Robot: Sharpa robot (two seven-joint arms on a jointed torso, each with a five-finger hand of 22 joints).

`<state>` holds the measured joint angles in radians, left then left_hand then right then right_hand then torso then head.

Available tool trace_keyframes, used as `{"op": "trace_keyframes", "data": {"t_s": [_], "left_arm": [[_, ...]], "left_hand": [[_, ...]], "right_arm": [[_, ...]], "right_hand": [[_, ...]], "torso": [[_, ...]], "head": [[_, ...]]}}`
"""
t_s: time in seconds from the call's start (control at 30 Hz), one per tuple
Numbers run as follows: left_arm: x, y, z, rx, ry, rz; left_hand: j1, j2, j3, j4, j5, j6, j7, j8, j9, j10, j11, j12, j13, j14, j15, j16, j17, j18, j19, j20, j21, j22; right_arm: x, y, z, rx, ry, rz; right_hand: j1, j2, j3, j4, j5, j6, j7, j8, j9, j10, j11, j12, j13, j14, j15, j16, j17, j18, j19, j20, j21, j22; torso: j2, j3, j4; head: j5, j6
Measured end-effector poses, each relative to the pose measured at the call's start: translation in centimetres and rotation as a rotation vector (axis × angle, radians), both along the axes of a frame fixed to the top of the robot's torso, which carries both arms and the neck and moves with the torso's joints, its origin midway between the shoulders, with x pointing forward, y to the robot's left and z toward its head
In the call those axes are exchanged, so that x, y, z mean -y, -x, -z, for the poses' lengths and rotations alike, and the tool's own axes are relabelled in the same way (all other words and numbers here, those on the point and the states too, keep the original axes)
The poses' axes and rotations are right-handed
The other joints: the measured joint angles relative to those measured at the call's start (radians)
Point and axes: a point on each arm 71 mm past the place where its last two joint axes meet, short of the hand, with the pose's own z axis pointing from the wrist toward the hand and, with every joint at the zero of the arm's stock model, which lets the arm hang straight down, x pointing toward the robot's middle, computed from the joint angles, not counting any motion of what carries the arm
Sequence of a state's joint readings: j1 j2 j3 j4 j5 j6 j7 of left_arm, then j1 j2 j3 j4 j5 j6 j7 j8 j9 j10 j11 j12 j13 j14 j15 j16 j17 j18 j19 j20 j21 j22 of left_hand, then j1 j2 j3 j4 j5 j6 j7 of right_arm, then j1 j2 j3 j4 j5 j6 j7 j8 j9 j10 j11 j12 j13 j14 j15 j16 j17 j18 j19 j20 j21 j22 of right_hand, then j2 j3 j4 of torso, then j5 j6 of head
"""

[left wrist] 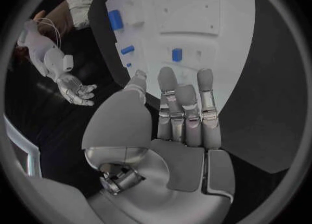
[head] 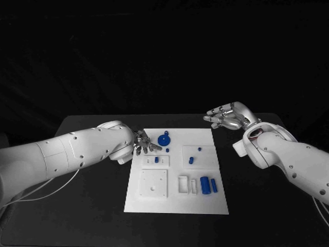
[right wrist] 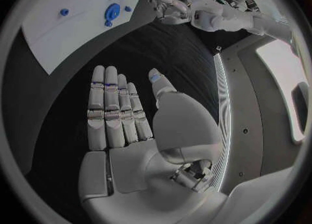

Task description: Assemble the parts on the task board

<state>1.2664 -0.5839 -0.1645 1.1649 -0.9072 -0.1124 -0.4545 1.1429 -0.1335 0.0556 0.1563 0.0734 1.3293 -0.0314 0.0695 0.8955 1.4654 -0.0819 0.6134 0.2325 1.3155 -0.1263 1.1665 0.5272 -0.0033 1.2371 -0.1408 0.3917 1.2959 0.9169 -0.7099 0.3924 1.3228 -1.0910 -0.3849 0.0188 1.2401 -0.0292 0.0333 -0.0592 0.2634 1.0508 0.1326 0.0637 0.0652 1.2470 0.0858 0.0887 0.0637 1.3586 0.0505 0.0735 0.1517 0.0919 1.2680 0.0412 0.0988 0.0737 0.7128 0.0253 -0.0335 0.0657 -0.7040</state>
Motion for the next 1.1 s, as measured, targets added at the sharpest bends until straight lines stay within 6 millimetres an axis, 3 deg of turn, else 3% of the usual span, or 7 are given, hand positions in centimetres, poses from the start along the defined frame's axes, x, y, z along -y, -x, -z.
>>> {"op": "trace_keyframes", "data": {"t_s": [0.1, 0.2, 0.33, 0.47, 0.77, 1.07, 1.1], "left_arm": [[-0.8, -1.6, -2.1, 0.014, 0.006, -0.014], [-1.7, -3.0, -3.6, 0.022, 0.009, -0.035], [-2.5, -4.6, -4.5, 0.017, 0.009, -0.056], [-3.1, -5.7, -4.9, 0.004, 0.006, -0.075], [-3.9, -7.2, -5.2, -0.04, -0.014, -0.092], [-4.4, -7.9, -5.1, -0.074, -0.036, -0.098], [-4.4, -7.9, -5.1, -0.076, -0.038, -0.098]], "left_hand": [[0.016, 0.052, -0.019, -0.062, 0.068, -0.125, 0.045, -0.004, -0.263, 0.001, 0.028, -0.038, -0.009, -0.021, 0.018, -0.016, -0.031, 0.0, -0.012, 0.012, -0.044, -0.018], [0.019, 0.112, -0.064, -0.124, 0.112, -0.164, 0.071, 0.0, -0.502, -0.004, 0.034, -0.058, -0.009, -0.026, 0.023, -0.016, -0.062, 0.0, 0.0, 0.023, -0.082, -0.021], [0.01, 0.133, -0.082, -0.141, 0.127, -0.192, 0.081, 0.0, -0.603, -0.004, 0.034, -0.059, -0.008, -0.026, 0.023, -0.016, -0.078, 0.0, 0.01, 0.023, -0.103, -0.01], [-0.006, 0.143, -0.094, -0.128, 0.127, -0.203, 0.085, 0.0, -0.624, -0.004, 0.034, -0.059, -0.004, -0.026, 0.023, -0.016, -0.082, 0.001, 0.012, 0.024, -0.108, -0.001], [-0.038, 0.096, -0.057, -0.08, 0.105, -0.205, 0.087, 0.0, -0.625, -0.011, 0.041, -0.059, 0.003, -0.035, 0.032, -0.002, -0.091, 0.001, 0.019, 0.024, -0.142, 0.012], [-0.043, 0.088, -0.057, -0.08, 0.143, -0.21, 0.063, 0.114, -0.456, -0.024, 0.029, -0.024, 0.038, -0.047, 0.026, 0.033, -0.087, 0.002, 0.023, 0.021, -0.138, 0.012], [-0.05, 0.081, -0.057, -0.08, 0.148, -0.232, 0.058, 0.151, -0.374, -0.03, 0.03, -0.013, 0.048, -0.051, 0.023, 0.042, -0.087, 0.002, 0.023, 0.021, -0.129, 0.012]], "right_arm": [[0.0, 0.0, 0.0, -0.002, -0.002, 0.001], [0.0, -0.1, 0.1, -0.003, -0.004, 0.002], [0.0, -0.1, 0.1, -0.004, -0.007, 0.004], [-0.1, -0.1, 0.2, -0.005, -0.009, 0.003], [-0.3, -0.1, 0.1, -0.003, -0.014, 0.0], [-0.6, 0.1, -0.2, 0.003, -0.022, -0.008], [-0.6, 0.1, -0.2, 0.003, -0.023, -0.008]], "right_hand": [[0.0, 0.0, 0.0, 0.0, 0.004, 0.0, 0.0, 0.0, 0.0, 0.0, 0.0, 0.0, 0.0, -0.003, 0.003, 0.0, -0.001, 0.0, -0.002, 0.002, 0.0, 0.0], [0.0, 0.0, 0.0, 0.0, 0.004, 0.0, 0.0, 0.0, 0.0, 0.0, 0.0, 0.0, 0.0, -0.003, 0.003, 0.0, -0.002, 0.0, -0.004, 0.004, 0.0, 0.0], [0.0, 0.0, 0.0, 0.0, 0.004, 0.0, 0.0, 0.0, 0.0, 0.0, 0.0, 0.0, 0.0, -0.003, 0.003, 0.0, -0.004, 0.0, -0.004, 0.004, -0.004, 0.0], [0.0, 0.0, 0.0, 0.0, 0.012, 0.0, 0.0, 0.0, 0.0, 0.0, 0.0, 0.0, 0.0, -0.003, 0.003, 0.0, -0.005, 0.0, -0.004, 0.004, -0.004, 0.0], [0.0, 0.0, 0.0, 0.0, 0.016, 0.0, 0.0, 0.0, 0.0, 0.0, 0.0, 0.0, 0.0, -0.003, 0.003, 0.0, -0.006, 0.0, -0.004, 0.004, -0.004, 0.0], [0.0, 0.0, -0.003, 0.003, 0.016, -0.003, 0.003, 0.0, 0.0, -0.004, 0.0, 0.0, 0.0, -0.007, 0.006, 0.0, -0.009, 0.0, -0.008, 0.004, -0.004, -0.001], [0.0, 0.0, -0.003, 0.003, 0.016, -0.003, 0.003, 0.0, 0.0, -0.007, 0.0, 0.0, 0.0, -0.007, 0.006, 0.0, -0.009, 0.0, -0.011, 0.004, -0.004, -0.001]], "torso": [[0.0, 0.0008, -0.0001], [0.002, 0.0012, -0.0012], [0.004, 0.0009, -0.0037], [0.008, 0.0003, -0.0082], [0.021, -0.0015, -0.0171], [0.037, 0.0002, -0.028], [0.038, 0.0003, -0.0294]], "head": [[0.002, 0.005], [0.004, 0.01], [0.006, 0.017], [0.01, 0.024], [0.022, 0.039], [0.035, 0.051], [0.037, 0.052]]}}
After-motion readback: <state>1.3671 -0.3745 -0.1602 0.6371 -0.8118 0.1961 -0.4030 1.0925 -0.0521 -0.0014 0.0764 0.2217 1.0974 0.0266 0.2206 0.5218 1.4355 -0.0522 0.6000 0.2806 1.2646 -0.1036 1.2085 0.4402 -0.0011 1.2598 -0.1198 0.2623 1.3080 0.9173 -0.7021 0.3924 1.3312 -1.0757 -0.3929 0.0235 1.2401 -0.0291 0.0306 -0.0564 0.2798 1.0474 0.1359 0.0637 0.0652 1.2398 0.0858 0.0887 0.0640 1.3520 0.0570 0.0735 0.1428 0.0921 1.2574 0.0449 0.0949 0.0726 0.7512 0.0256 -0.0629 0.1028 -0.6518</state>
